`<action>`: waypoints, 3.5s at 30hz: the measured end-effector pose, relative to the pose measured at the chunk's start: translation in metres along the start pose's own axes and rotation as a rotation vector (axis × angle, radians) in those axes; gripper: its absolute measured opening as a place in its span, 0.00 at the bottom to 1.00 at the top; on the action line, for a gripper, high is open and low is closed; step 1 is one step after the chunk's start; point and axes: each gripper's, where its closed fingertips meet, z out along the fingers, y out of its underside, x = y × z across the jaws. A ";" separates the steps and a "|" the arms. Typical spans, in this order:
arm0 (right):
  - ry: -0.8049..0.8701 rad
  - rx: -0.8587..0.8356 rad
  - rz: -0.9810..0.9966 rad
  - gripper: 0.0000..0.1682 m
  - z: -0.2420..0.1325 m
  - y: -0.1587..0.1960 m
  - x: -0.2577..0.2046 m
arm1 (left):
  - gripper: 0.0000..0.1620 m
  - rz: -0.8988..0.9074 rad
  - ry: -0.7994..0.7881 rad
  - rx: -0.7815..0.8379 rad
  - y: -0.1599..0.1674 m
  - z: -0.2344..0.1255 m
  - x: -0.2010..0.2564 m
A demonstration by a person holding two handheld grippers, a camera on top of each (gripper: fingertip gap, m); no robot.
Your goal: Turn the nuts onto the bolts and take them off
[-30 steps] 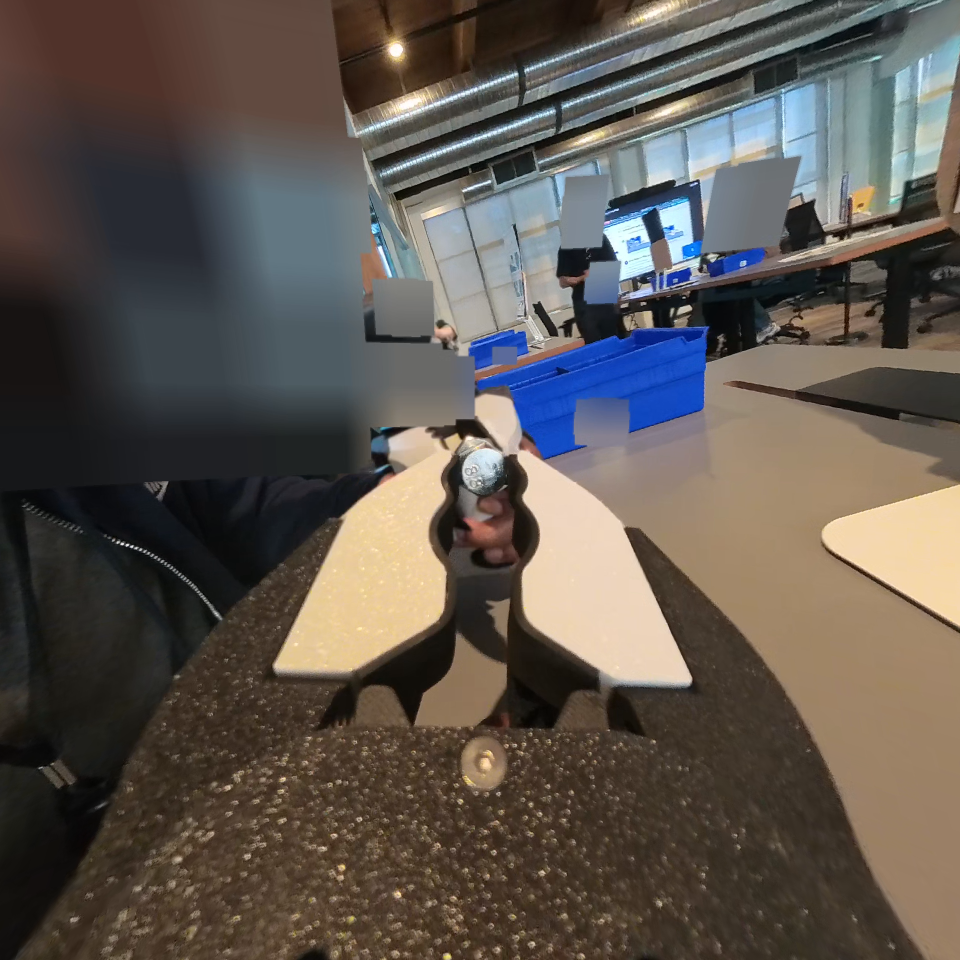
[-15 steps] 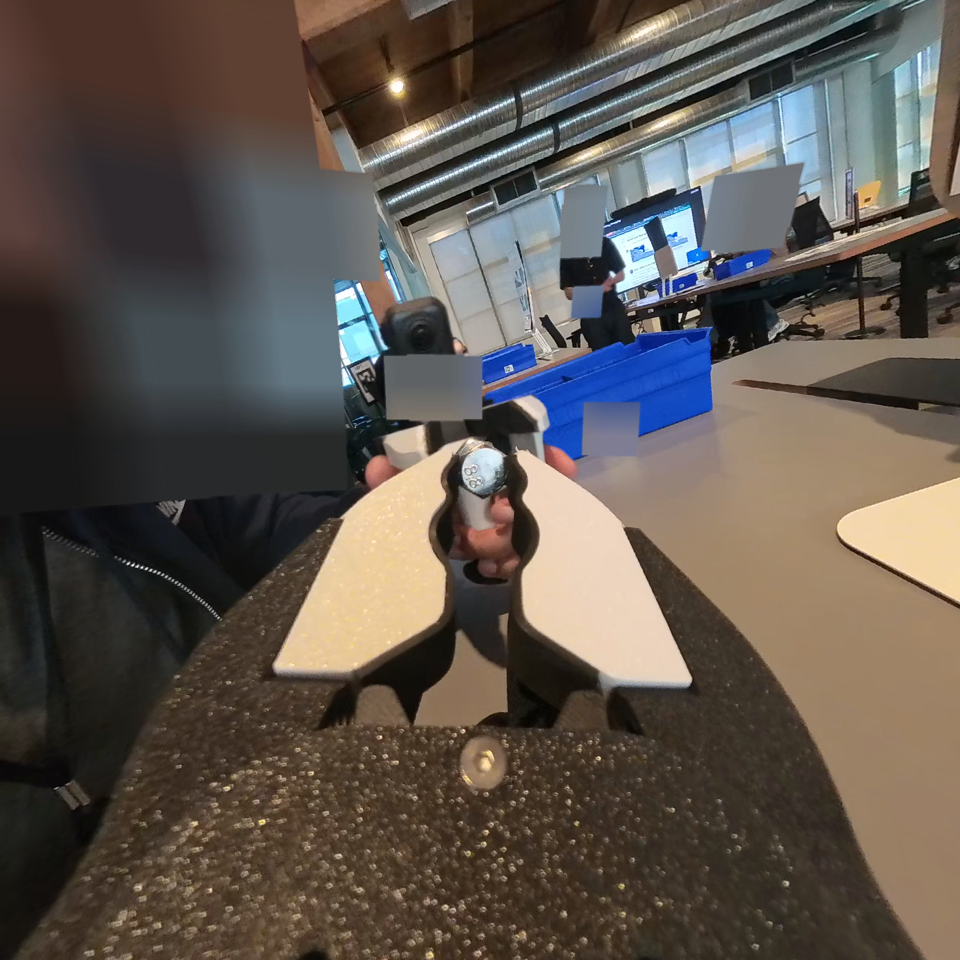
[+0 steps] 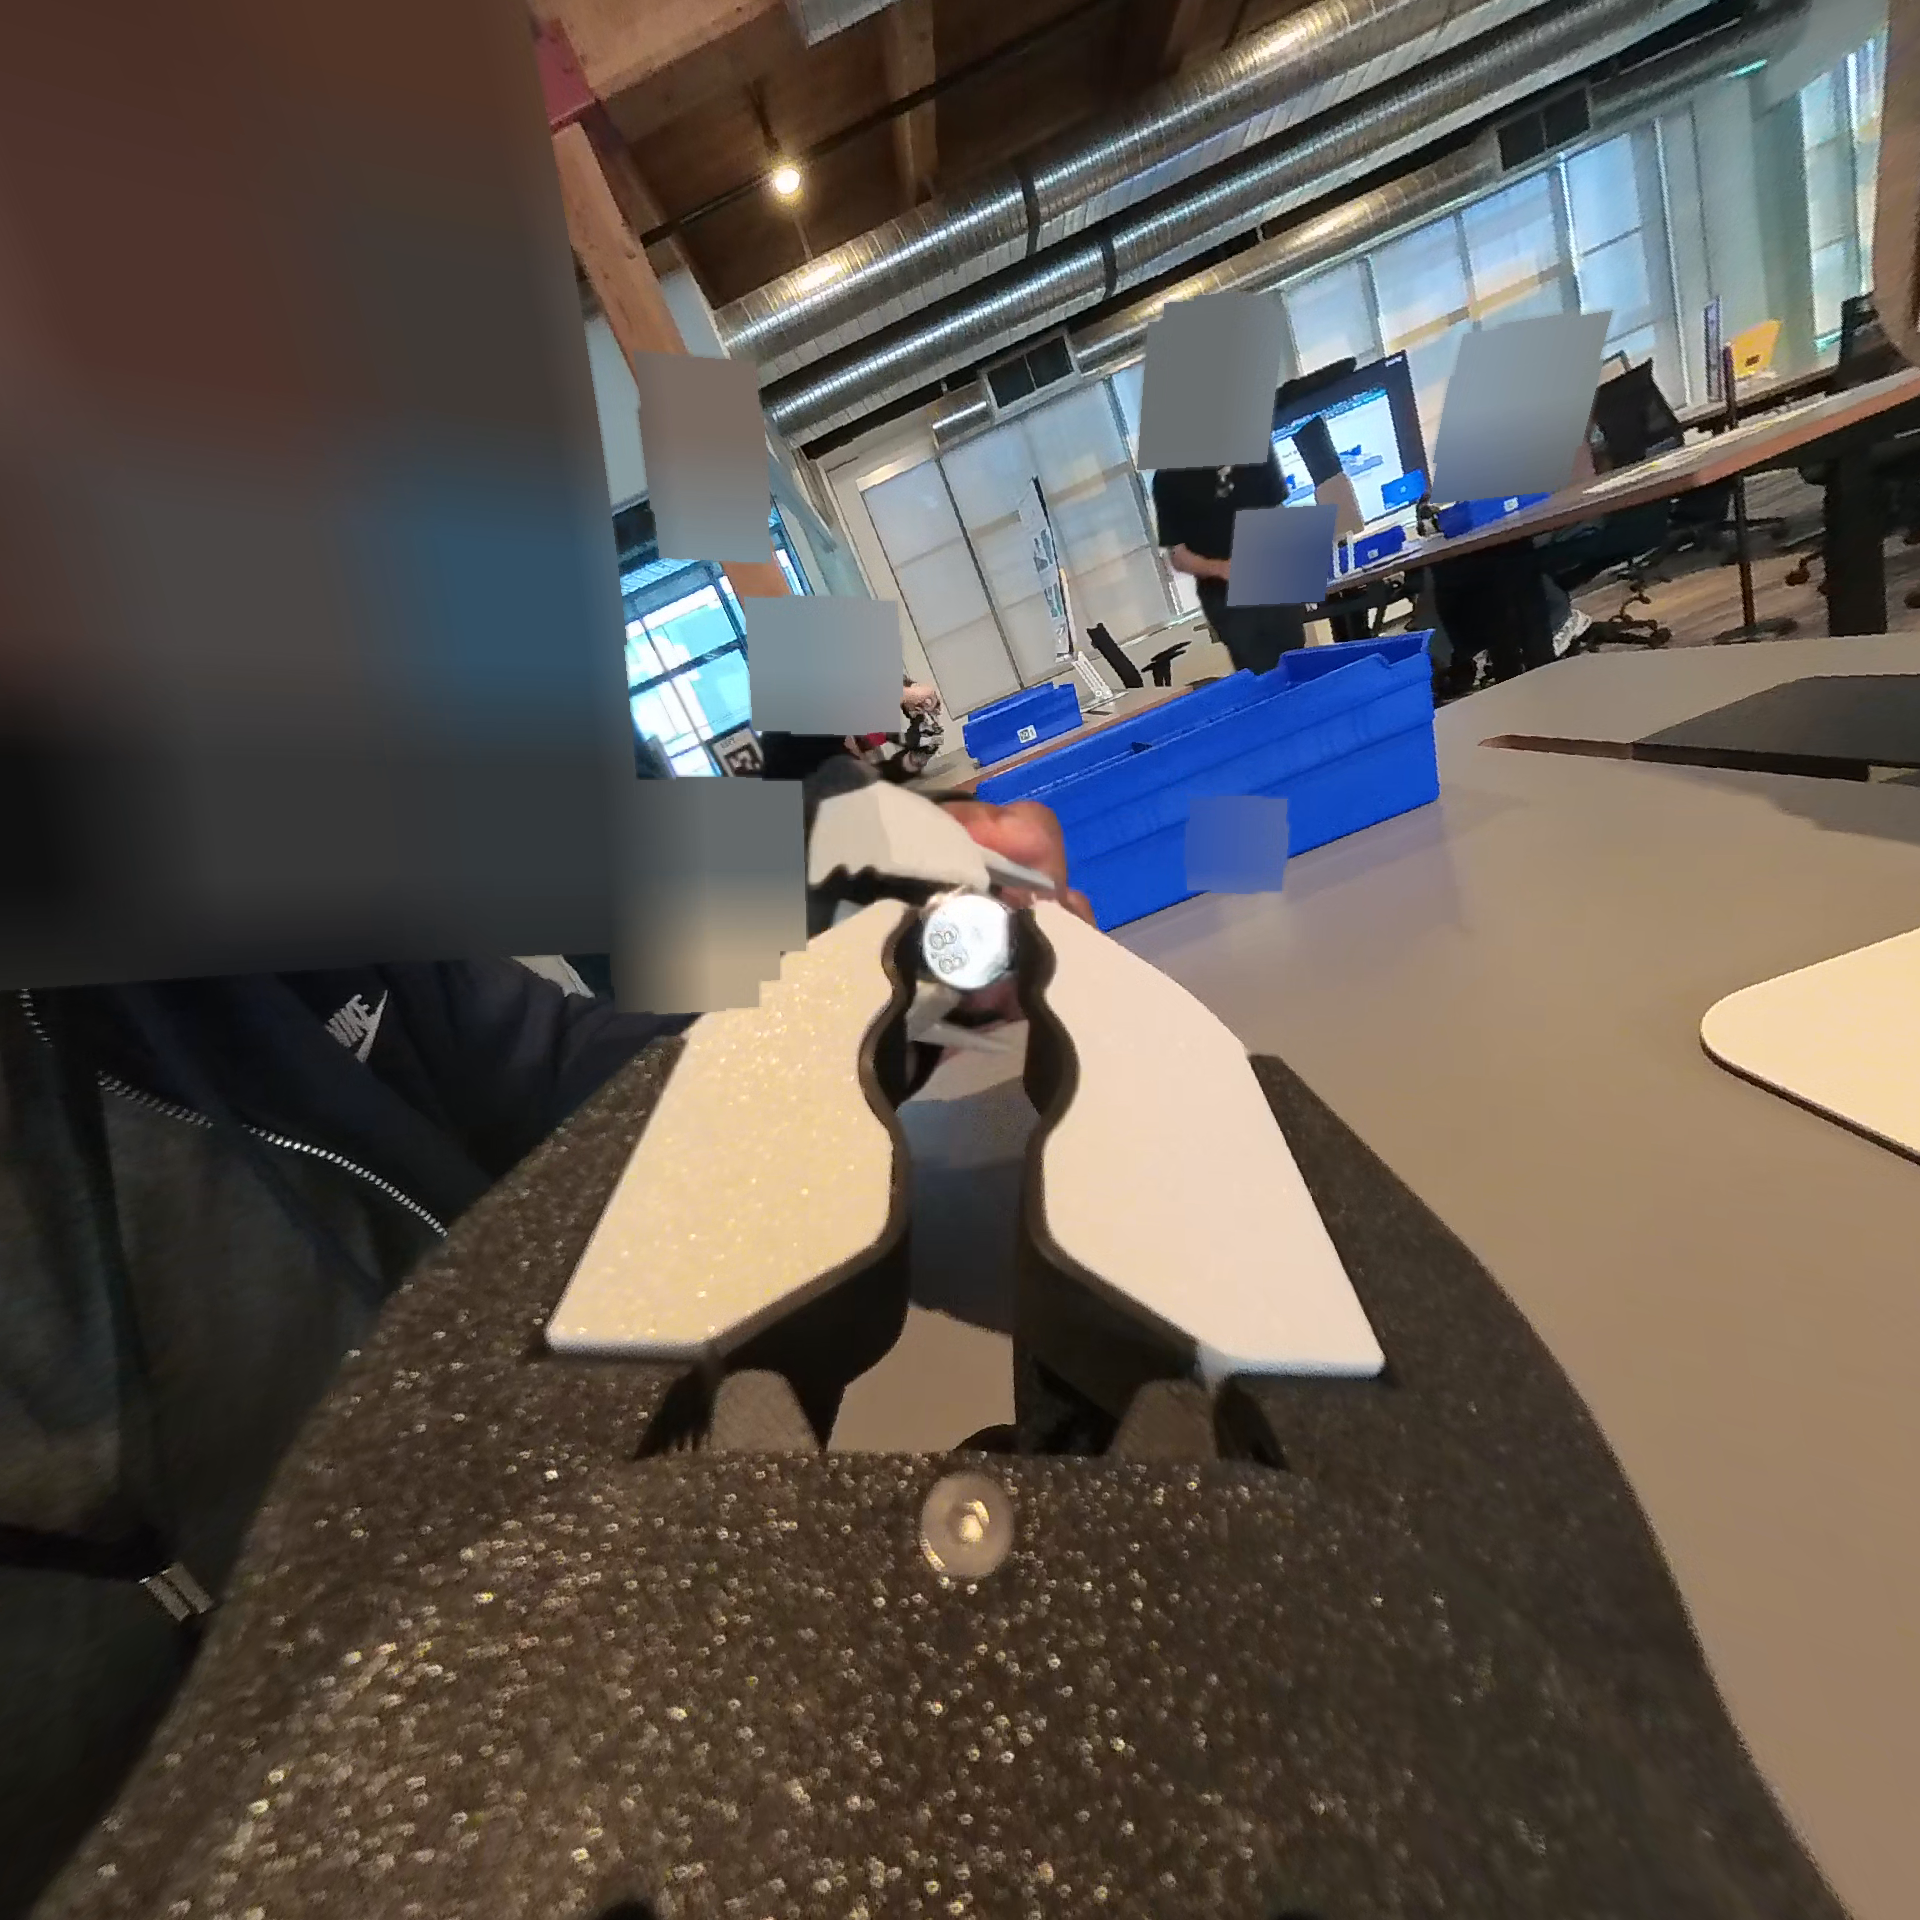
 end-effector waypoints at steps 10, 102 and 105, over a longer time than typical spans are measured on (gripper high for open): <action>0.002 0.030 -0.010 0.10 -0.002 -0.005 -0.002 | 0.27 -0.634 0.129 0.176 -0.011 -0.004 -0.011; 0.020 0.102 0.034 0.10 -0.007 -0.014 0.003 | 0.31 -0.802 0.137 0.137 -0.004 0.005 -0.011; 0.021 0.098 0.029 0.10 -0.006 -0.013 0.003 | 0.28 -0.982 0.221 0.164 -0.004 0.005 -0.008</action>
